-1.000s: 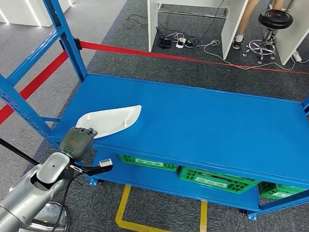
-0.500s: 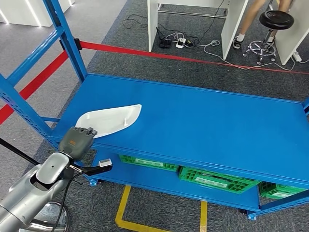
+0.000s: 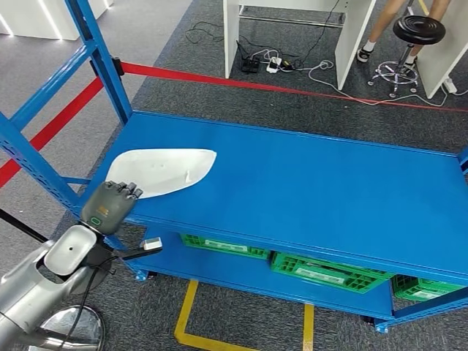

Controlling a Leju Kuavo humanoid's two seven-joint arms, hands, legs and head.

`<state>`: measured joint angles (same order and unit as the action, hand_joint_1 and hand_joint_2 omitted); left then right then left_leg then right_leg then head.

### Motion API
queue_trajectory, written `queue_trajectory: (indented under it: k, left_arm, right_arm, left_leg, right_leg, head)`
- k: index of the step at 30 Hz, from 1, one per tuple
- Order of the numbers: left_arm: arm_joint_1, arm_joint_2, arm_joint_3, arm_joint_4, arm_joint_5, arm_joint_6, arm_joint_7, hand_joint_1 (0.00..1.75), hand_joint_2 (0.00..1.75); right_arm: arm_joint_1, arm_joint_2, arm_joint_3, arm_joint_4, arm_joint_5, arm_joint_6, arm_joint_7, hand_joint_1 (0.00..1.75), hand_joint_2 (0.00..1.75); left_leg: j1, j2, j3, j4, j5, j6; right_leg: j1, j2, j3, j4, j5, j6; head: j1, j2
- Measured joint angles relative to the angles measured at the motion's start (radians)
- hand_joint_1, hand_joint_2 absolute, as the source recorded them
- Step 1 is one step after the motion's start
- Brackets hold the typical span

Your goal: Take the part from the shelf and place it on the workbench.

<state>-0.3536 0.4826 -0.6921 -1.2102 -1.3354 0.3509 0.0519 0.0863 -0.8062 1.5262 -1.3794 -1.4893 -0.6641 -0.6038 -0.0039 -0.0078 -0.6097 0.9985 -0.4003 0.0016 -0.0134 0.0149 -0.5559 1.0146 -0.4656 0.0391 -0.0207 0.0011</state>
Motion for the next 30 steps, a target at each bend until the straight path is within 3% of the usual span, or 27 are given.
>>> queue_trajectory:
  k: [6, 16, 21, 24, 26, 28, 30]
  left_arm:
    - [-0.045, 0.046, -0.016, -0.075, 0.013, -0.034, 0.0, 1.75, 1.75]
    - [-0.049, 0.115, -0.027, -0.139, -0.009, -0.055, 0.001, 1.75, 1.75]
    - [-0.043, 0.143, -0.021, -0.162, 0.0, -0.062, 0.017, 1.75, 1.75]
    - [-0.029, 0.159, -0.01, -0.18, 0.009, -0.063, 0.023, 1.75, 1.75]
    - [-0.015, 0.164, 0.0, -0.194, 0.014, -0.063, 0.027, 1.75, 1.75]
    - [0.002, 0.165, 0.006, -0.203, 0.016, -0.062, 0.029, 1.75, 1.75]
    - [0.02, 0.165, 0.008, -0.206, 0.016, -0.062, 0.029, 1.75, 1.75]
  right_arm:
    - [0.002, -0.002, 0.002, 0.0, 0.0, 0.004, -0.014, 0.0, 0.0]
    - [0.001, -0.005, 0.004, 0.0, 0.0, 0.033, -0.031, 0.0, 0.0]
    - [-0.004, -0.005, 0.017, 0.0, 0.0, 0.045, -0.038, 0.0, 0.0]
    - [-0.008, -0.005, 0.022, 0.0, 0.0, 0.051, -0.038, 0.0, 0.0]
    - [-0.013, -0.006, 0.024, 0.001, 0.0, 0.058, -0.035, 0.0, 0.0]
    - [-0.016, -0.006, 0.025, 0.004, 0.0, 0.063, -0.031, 0.0, 0.0]
    - [-0.017, -0.005, 0.025, 0.006, 0.0, 0.067, -0.028, 0.0, 0.0]
  left_leg:
    - [0.0, 0.0, 0.0, 0.0, 0.0, 0.0]
    - [-0.001, 0.0, 0.0, 0.001, -0.001, 0.001]
    - [-0.007, 0.0, 0.0, 0.003, -0.005, 0.009]
    - [-0.007, 0.002, 0.002, -0.005, 0.003, 0.02]
    - [-0.002, 0.005, 0.007, -0.017, 0.012, 0.029]
    - [-0.001, 0.007, 0.007, -0.021, 0.014, 0.032]
    - [-0.001, 0.007, 0.005, -0.021, 0.015, 0.031]
  right_leg:
    - [0.0, 0.001, 0.0, 0.0, 0.0, 0.0]
    - [-0.001, 0.001, 0.0, -0.001, 0.0, 0.0]
    - [-0.007, 0.001, 0.002, -0.004, 0.001, 0.008]
    - [-0.01, 0.001, 0.001, -0.006, 0.002, 0.018]
    - [-0.008, -0.003, -0.018, 0.038, -0.032, 0.023]
    - [-0.006, -0.006, -0.069, 0.16, -0.101, 0.025]
    - [-0.007, -0.007, -0.116, 0.268, -0.138, 0.028]
  head:
    - [0.0, 0.0]
    - [0.0, 0.0]
    - [0.0, 0.0]
    - [-0.001, 0.0]
    - [0.002, 0.0]
    - [0.004, 0.0]
    - [0.004, 0.0]
